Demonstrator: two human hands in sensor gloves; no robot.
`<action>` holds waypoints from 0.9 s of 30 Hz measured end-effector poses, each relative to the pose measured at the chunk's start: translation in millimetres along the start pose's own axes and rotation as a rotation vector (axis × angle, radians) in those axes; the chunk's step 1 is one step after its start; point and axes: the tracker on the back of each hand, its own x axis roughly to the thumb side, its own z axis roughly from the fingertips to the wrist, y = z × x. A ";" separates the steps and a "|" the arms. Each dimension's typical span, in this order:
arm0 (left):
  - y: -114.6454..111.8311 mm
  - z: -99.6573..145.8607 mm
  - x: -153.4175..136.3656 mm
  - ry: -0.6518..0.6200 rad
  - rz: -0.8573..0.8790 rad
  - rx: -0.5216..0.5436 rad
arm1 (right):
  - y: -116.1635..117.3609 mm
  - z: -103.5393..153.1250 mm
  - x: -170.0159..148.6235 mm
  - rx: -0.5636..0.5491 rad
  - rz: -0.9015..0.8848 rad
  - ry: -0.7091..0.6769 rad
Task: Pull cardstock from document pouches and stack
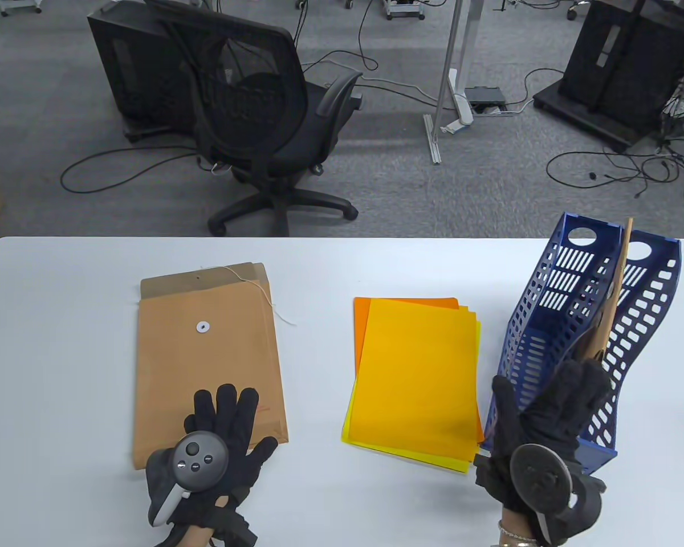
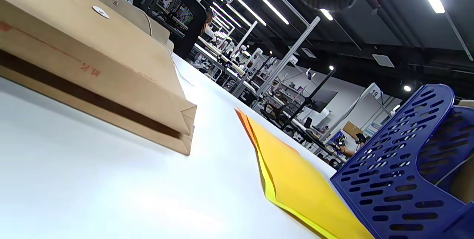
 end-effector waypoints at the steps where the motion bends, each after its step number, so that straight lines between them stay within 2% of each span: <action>1: -1.4 -0.3 -0.4 0.001 -0.005 -0.009 | 0.9 -5.6 -10.4 0.015 -0.025 0.063; 4: -3.1 -1.1 -0.9 0.002 -0.018 -0.025 | 8.8 -14.0 -32.7 0.076 -0.117 0.192; 8: -5.7 -2.0 -3.5 0.010 -0.014 -0.045 | 24.7 -17.9 -55.6 0.168 -0.126 0.300; 16: -10.7 -4.5 -5.7 0.017 -0.014 -0.078 | 35.4 -16.2 -69.4 0.211 -0.165 0.352; 21: -10.3 -4.2 -6.3 0.011 -0.011 -0.066 | 20.9 -17.4 -60.0 0.104 -0.078 0.294; 27: -10.2 -3.9 -6.2 0.001 -0.010 -0.062 | -11.2 -25.9 -23.0 -0.079 -0.094 0.131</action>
